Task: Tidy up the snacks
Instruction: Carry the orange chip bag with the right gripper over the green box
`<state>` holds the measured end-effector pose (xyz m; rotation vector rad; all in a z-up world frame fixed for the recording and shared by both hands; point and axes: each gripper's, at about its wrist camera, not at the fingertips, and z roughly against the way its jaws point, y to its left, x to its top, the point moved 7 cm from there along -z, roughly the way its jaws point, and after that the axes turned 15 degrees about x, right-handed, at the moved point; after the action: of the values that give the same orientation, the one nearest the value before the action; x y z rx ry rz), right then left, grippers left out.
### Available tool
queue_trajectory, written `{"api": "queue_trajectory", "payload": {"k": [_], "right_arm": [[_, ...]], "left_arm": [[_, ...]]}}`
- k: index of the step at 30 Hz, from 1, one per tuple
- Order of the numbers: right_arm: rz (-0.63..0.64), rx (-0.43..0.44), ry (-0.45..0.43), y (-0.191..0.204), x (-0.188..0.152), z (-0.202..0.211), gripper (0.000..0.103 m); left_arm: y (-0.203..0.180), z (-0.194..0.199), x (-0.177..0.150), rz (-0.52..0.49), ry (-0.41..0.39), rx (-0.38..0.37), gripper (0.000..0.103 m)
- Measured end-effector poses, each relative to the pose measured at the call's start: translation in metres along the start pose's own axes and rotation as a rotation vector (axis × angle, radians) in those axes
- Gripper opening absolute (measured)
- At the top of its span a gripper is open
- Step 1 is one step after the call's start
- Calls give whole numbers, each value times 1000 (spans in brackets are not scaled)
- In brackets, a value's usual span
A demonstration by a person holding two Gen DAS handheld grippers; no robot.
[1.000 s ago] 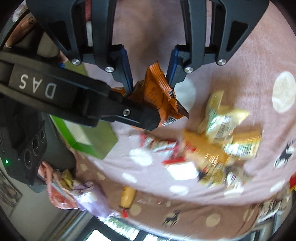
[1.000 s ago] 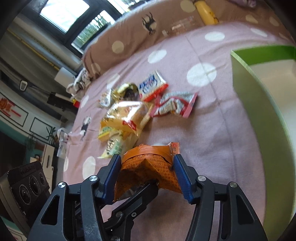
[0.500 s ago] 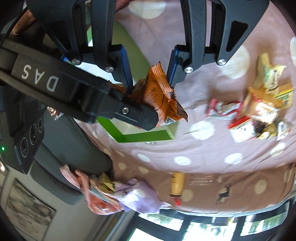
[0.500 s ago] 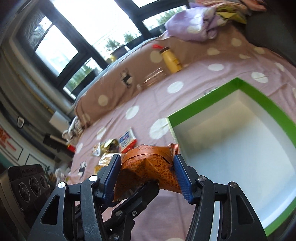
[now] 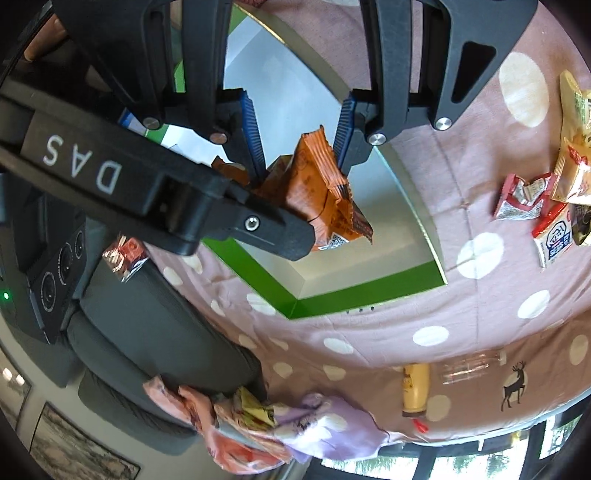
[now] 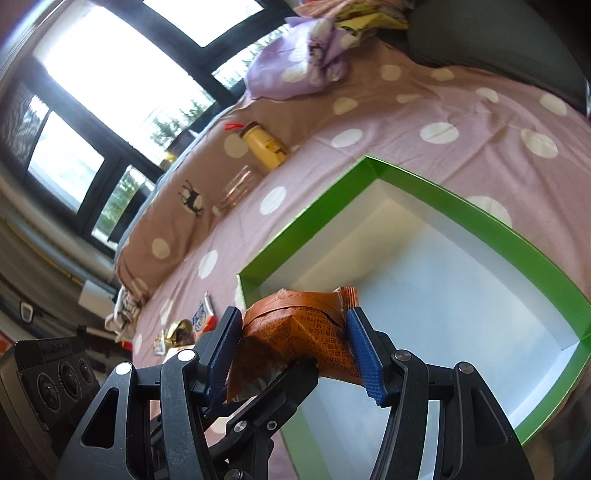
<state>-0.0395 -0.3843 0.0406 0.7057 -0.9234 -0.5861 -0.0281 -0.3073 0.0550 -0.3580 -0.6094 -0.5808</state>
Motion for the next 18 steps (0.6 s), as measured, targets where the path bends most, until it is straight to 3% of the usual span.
{"api": "queue_trajectory", "payload": {"k": [18], "right_arm": [[-116,-61,32,-43,-1,-9,61]], "left_arm": [[-14,-36,-9,-54,86,36,34]]}}
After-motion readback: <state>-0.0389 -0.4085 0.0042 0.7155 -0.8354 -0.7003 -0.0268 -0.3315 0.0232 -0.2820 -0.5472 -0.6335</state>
